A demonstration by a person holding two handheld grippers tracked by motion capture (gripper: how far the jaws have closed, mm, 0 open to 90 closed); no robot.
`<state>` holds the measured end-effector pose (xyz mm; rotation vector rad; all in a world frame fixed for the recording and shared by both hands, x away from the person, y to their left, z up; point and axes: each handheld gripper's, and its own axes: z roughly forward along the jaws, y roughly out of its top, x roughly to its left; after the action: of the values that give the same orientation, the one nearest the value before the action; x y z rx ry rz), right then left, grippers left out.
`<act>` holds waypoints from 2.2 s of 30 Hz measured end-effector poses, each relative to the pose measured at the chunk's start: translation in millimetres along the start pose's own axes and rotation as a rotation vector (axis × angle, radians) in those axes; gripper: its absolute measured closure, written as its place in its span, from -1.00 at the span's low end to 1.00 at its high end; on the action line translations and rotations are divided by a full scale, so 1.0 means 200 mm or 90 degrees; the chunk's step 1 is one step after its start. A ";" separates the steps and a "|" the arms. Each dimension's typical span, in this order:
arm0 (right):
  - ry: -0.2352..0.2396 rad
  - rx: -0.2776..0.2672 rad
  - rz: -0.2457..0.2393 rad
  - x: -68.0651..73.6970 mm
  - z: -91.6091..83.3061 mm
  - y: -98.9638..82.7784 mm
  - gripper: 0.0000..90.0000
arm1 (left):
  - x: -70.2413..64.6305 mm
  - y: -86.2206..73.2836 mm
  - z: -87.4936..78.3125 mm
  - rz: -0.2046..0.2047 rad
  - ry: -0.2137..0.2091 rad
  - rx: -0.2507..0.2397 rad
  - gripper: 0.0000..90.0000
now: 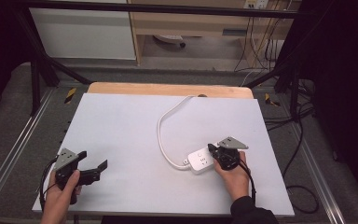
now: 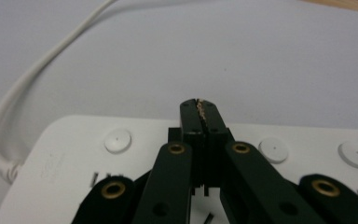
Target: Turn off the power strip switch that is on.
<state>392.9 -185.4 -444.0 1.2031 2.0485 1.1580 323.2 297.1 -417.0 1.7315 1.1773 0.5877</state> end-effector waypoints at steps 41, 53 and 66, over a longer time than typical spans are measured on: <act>0.030 -0.038 0.035 -0.02 -0.09 0.08 0.61 | 0.01 0.01 -0.01 0.003 0.001 -0.010 -0.83; 0.029 -0.064 0.043 -0.02 -0.09 0.09 -0.17 | 0.01 0.01 -0.01 0.003 0.000 -0.010 -0.83; 0.018 -0.064 0.079 -0.03 -0.13 0.16 -0.92 | 0.01 0.01 -0.01 0.003 0.001 -0.013 -0.83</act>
<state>391.3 -194.4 -403.0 1.2866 1.9341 1.3277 322.4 299.7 -414.4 1.7178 1.1651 0.6023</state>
